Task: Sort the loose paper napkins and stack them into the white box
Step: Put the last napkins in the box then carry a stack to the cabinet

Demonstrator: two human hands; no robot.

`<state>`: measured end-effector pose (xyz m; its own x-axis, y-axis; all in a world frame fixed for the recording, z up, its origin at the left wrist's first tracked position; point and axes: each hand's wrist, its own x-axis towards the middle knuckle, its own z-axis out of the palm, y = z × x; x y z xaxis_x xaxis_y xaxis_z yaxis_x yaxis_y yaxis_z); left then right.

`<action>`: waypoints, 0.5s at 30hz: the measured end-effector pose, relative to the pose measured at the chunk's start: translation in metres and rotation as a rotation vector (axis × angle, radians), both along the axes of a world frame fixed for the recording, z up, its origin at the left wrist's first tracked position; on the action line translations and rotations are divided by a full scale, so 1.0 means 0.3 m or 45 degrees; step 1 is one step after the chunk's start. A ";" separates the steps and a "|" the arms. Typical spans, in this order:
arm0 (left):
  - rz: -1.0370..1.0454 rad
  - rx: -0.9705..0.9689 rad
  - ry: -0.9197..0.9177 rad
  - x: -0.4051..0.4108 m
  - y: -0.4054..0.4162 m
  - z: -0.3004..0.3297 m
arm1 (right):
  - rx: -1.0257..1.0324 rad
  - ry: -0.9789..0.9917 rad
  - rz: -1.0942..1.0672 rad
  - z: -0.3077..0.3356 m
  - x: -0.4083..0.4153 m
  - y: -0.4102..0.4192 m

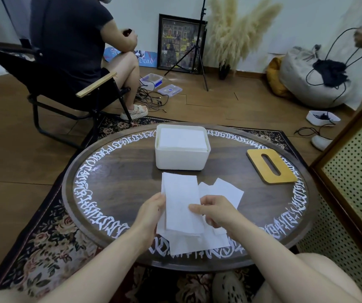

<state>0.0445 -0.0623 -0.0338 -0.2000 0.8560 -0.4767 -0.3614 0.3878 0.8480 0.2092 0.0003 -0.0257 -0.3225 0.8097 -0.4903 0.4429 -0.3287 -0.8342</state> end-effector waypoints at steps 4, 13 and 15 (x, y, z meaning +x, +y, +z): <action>-0.084 0.005 0.055 0.007 -0.002 -0.007 | 0.094 0.028 0.016 -0.007 0.007 0.002; 0.006 -0.014 0.299 0.007 -0.006 -0.029 | 0.267 -0.173 0.086 -0.030 0.028 0.028; 0.067 -0.027 0.301 -0.013 -0.002 -0.038 | 0.415 -0.349 0.062 -0.043 0.053 0.067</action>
<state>0.0405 -0.0630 -0.0451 -0.3524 0.8316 -0.4294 -0.1741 0.3926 0.9031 0.2251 0.0205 -0.0385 -0.2576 0.9236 -0.2838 0.6708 -0.0405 -0.7405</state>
